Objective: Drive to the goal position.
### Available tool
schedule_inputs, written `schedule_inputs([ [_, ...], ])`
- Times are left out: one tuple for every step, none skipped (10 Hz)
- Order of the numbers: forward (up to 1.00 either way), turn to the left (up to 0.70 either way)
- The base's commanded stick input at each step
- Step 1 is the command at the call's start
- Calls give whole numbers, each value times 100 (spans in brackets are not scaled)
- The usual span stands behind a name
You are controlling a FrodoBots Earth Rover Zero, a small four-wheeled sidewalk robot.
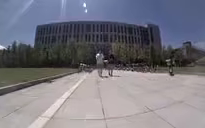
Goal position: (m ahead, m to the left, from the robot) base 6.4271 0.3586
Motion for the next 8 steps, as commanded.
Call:
schedule_inputs([
  [53,0],
  [52,0],
  [52,0],
  [52,0],
  [52,0],
  [52,0],
  [52,0],
  [52,0],
])
